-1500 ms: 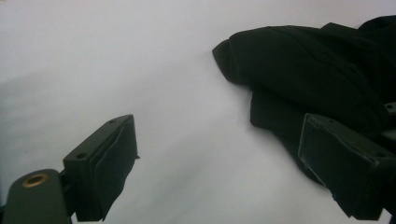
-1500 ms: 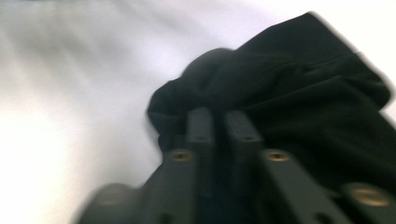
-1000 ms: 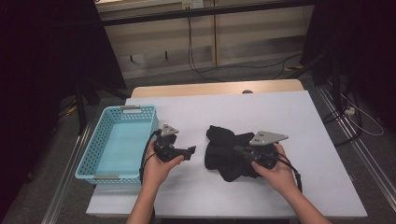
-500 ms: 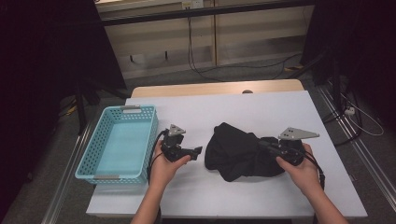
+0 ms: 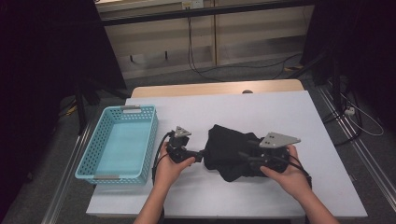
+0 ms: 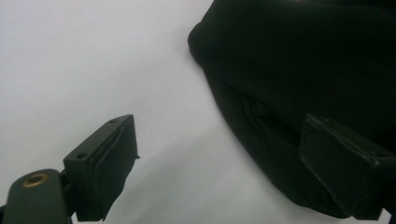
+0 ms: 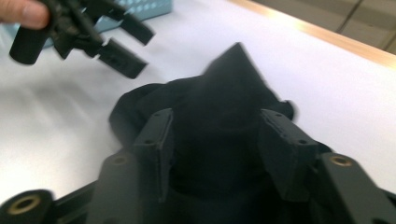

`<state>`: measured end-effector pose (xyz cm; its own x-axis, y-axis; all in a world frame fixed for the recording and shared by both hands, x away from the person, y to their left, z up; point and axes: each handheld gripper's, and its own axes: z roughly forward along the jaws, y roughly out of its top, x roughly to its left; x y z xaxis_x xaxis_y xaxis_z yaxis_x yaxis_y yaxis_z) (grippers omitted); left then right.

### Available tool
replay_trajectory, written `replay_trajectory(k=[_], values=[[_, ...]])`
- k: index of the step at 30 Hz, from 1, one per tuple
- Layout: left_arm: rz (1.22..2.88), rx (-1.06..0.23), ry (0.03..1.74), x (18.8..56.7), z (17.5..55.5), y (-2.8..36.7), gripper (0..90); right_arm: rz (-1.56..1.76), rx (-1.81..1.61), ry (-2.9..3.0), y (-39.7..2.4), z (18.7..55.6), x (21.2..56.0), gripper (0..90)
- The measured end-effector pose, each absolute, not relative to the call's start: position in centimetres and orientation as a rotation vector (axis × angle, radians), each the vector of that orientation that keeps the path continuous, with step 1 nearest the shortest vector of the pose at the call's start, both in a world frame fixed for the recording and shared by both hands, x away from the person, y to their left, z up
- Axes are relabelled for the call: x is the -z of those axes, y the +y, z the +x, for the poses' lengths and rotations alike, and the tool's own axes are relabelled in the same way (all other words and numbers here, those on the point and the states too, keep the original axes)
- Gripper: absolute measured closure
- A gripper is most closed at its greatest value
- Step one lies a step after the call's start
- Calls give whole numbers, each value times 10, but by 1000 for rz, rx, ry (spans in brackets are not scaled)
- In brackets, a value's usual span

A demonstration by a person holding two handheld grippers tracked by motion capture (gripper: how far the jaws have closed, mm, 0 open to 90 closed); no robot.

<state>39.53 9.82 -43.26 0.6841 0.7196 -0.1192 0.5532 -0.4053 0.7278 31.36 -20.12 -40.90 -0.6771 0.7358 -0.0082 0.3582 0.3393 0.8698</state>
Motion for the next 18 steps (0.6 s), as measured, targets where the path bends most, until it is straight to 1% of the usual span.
replay_trajectory(k=[4,7,11,12,13,16,17,18], values=[[2114,-267,970,433,395,99,118,915,-1241,2264,-182,317,416,375],[2126,-286,968,432,394,100,118,890,-1219,2289,-172,319,420,355],[2135,-288,964,433,394,101,118,842,-1127,2337,-163,324,428,363],[2133,-284,970,434,393,101,118,852,-1098,2348,-162,326,432,381],[2135,-281,971,434,393,101,118,863,-1085,2350,-162,327,434,433],[2125,-278,976,433,393,102,118,898,-1023,2347,-164,329,436,664],[2125,-274,978,433,393,103,118,917,-1041,2346,-167,330,435,760],[2125,-271,977,433,393,103,119,925,-1053,2339,-169,330,434,780]])
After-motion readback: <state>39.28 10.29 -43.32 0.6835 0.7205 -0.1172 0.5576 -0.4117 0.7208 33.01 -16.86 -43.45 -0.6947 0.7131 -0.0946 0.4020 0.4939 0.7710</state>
